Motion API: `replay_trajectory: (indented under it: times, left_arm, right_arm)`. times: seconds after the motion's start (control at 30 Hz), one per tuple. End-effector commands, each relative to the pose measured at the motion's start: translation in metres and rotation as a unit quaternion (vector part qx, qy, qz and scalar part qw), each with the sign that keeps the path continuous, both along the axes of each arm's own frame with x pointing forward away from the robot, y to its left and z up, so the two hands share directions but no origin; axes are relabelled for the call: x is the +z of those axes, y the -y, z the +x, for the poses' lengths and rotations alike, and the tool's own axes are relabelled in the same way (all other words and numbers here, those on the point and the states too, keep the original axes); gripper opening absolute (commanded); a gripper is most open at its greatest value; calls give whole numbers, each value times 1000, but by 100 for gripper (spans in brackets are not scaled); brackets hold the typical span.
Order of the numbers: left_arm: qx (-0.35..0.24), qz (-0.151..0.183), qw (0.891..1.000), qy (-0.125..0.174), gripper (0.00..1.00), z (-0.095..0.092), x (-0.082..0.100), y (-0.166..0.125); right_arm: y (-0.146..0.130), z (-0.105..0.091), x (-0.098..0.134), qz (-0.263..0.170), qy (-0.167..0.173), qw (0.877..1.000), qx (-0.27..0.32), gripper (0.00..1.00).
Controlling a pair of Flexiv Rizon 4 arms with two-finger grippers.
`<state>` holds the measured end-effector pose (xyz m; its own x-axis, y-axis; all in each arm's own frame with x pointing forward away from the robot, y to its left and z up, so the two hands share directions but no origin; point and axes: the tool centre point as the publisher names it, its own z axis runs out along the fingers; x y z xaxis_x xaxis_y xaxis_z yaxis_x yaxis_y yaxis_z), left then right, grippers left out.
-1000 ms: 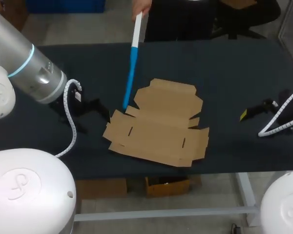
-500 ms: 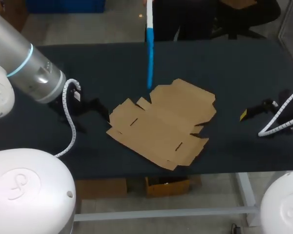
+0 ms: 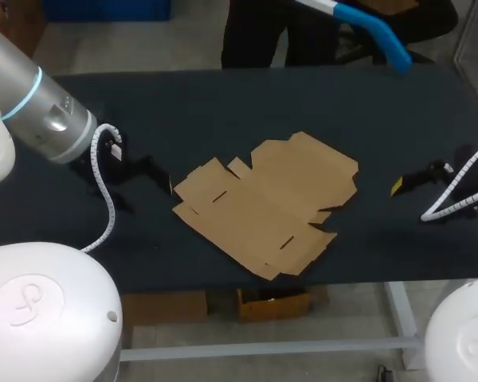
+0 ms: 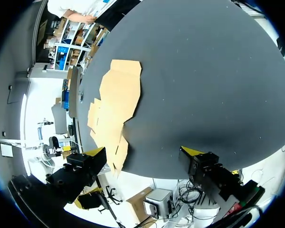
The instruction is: Assemble the packaging by folding the flat box into shape, placing the metal phone stand inside, and closing the box properly
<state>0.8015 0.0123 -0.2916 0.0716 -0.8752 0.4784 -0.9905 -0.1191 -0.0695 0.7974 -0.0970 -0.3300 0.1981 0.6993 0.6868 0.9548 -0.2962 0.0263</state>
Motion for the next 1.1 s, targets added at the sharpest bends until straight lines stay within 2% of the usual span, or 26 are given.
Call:
replay_trajectory:
  times: [0.03,0.3,0.5,0.7,0.8,1.1]
  left_arm:
    - [-9,-6,1000,-4,100,6,1,-7]
    - [-37,-5,999,-6,100,15,2,-10]
    - [-61,-1,998,-8,100,20,2,-11]
    - [-121,-2,993,2,100,25,2,-11]
    - [-153,2,988,8,100,34,1,-12]
    - [-193,11,981,15,100,58,-4,-10]
  right_arm:
    - [4,-2,6,10,6,1000,1,100]
    - [3,-5,15,23,13,1000,-13,100]
    - [2,-8,17,23,4,1000,-20,100]
    - [1,-14,19,23,-3,1000,-21,100]
    - [0,-18,20,23,-7,999,-22,100]
    - [2,-26,23,23,-5,999,-30,100]
